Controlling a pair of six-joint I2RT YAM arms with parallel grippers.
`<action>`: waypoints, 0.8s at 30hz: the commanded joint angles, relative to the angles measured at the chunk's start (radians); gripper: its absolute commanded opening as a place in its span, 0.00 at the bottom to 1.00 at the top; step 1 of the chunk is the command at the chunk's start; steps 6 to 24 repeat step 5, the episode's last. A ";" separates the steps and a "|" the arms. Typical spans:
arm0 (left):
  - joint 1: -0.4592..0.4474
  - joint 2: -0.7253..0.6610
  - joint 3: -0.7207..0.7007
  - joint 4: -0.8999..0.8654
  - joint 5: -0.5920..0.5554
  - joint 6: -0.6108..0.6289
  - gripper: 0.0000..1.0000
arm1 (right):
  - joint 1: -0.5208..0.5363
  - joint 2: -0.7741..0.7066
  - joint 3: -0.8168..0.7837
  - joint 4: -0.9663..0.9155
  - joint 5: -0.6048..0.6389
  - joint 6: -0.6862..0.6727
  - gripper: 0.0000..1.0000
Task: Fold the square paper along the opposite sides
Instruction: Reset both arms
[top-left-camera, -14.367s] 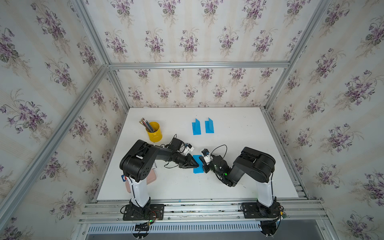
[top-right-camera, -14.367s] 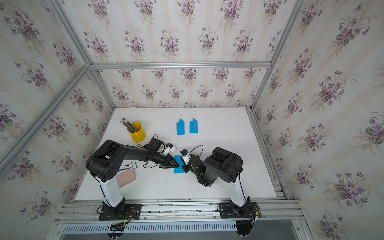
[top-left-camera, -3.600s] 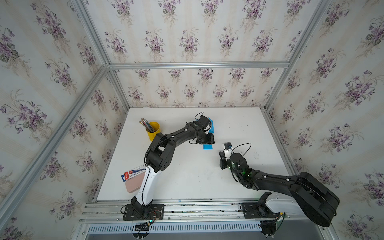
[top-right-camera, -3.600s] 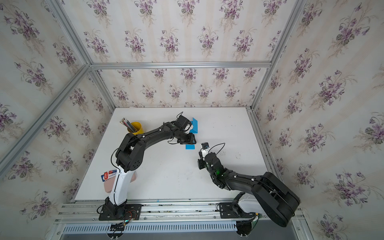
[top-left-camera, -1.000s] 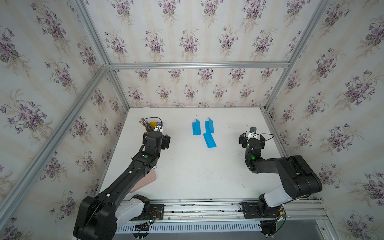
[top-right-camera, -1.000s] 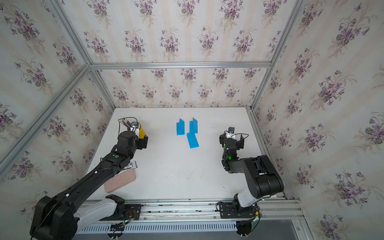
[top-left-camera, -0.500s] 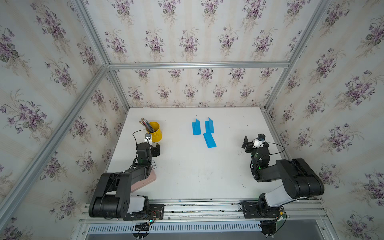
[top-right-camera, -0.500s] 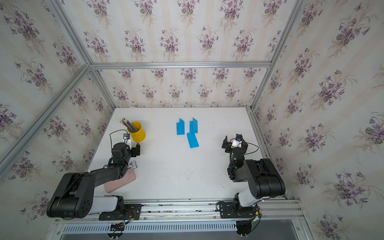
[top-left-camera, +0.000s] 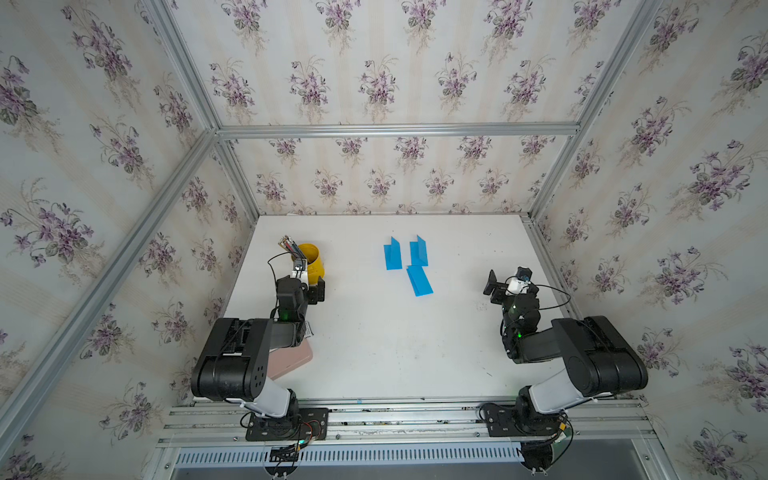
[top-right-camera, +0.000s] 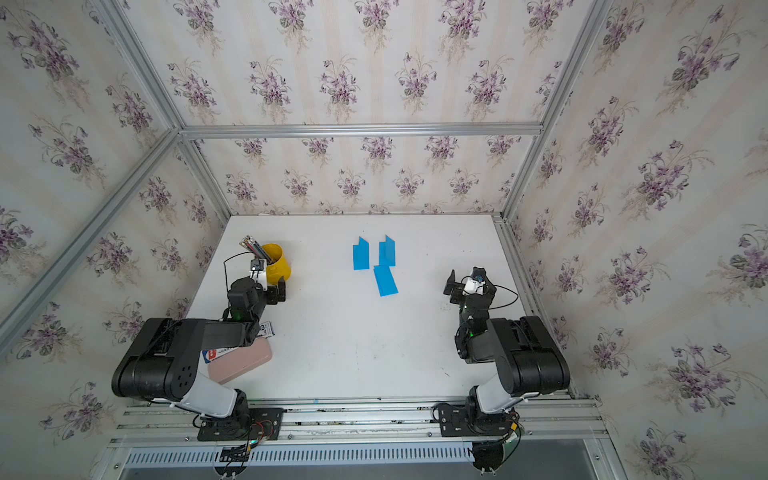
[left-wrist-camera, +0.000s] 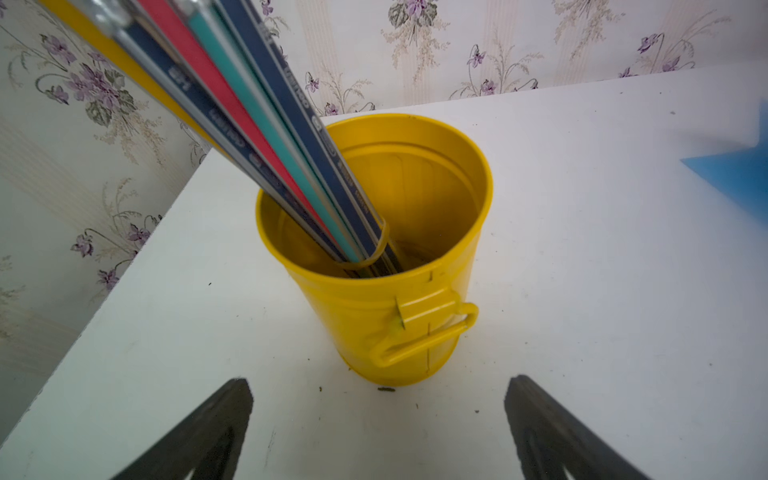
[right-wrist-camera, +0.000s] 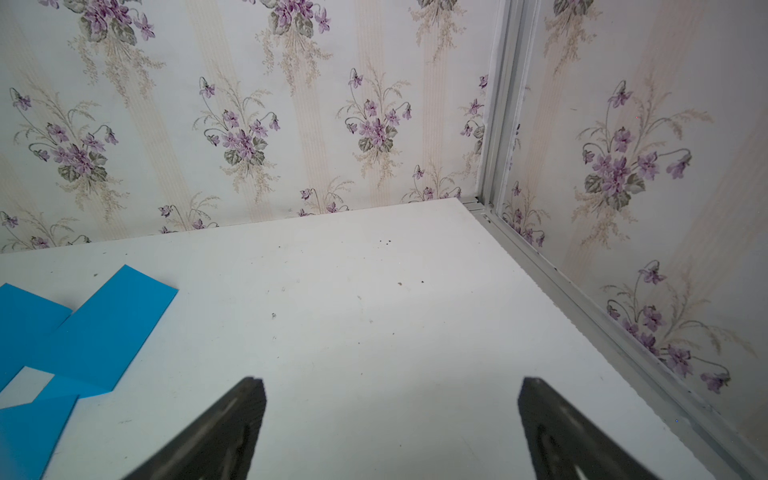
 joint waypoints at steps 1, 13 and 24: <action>0.001 0.002 0.002 0.023 0.003 -0.007 1.00 | -0.003 0.001 0.005 0.008 -0.039 -0.012 1.00; 0.001 -0.005 -0.005 0.031 0.001 -0.004 1.00 | -0.005 -0.005 -0.007 0.026 -0.040 -0.013 1.00; 0.001 -0.005 -0.005 0.031 0.001 -0.004 1.00 | -0.005 -0.005 -0.007 0.026 -0.040 -0.013 1.00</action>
